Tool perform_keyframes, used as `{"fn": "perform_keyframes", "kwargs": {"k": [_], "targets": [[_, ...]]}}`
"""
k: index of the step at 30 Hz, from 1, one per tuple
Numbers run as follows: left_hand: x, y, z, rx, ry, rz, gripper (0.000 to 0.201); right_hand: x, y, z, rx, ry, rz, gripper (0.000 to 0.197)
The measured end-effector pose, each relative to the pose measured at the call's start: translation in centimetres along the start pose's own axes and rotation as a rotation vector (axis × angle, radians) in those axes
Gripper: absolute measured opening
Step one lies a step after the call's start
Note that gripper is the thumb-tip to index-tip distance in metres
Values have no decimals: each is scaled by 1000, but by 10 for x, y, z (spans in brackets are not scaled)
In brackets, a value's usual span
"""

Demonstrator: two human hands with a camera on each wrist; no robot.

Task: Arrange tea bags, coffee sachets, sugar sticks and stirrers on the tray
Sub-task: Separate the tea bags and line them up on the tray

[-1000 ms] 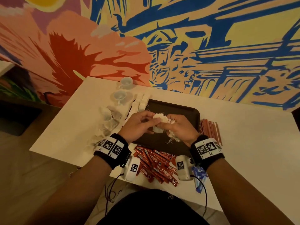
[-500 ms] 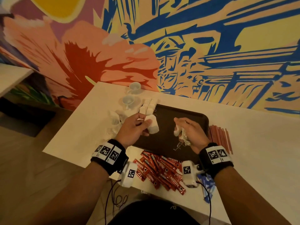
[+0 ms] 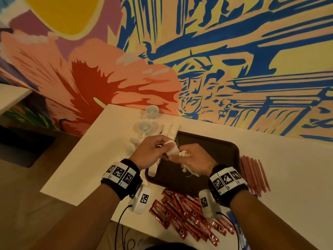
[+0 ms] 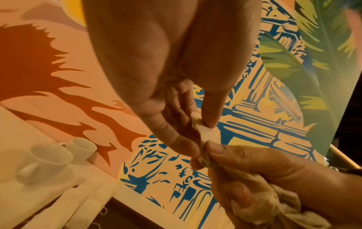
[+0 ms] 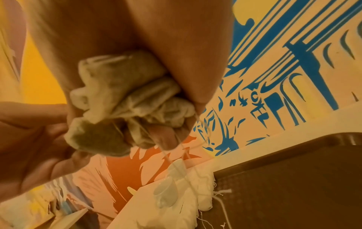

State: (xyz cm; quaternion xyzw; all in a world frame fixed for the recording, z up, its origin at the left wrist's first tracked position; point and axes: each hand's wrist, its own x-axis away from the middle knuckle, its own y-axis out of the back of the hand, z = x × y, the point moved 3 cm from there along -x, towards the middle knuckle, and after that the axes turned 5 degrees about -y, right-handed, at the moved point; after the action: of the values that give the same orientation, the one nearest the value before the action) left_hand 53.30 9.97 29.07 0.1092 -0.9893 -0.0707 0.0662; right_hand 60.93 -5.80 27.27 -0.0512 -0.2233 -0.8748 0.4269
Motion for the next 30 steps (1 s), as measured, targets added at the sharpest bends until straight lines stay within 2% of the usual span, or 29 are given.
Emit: {"fn": "perform_keyframes", "kwargs": {"k": [7, 10, 14, 17, 21, 24, 30], "targets": [[-34, 27, -3, -126, -68, 89, 9, -25, 0, 5, -25, -30, -35, 39], [-50, 35, 0, -136, -98, 65, 9, -33, 7, 3, -63, -96, -83, 50], [-83, 53, 20, -189, -98, -7, 14, -39, 18, -13, -147, -241, -152, 26], [-107, 62, 44, -275, -63, -15, 15, -40, 22, -31, -219, -373, -202, 25], [-129, 63, 85, -472, -20, 83, 11, -38, 19, -47, -253, -487, -213, 27], [-139, 54, 118, -634, 5, 202, 15, -37, 15, -55, -265, -518, -220, 24], [-153, 27, 159, -803, 48, 376, 16, -45, 3, -65, -355, -562, -212, 23]]}}
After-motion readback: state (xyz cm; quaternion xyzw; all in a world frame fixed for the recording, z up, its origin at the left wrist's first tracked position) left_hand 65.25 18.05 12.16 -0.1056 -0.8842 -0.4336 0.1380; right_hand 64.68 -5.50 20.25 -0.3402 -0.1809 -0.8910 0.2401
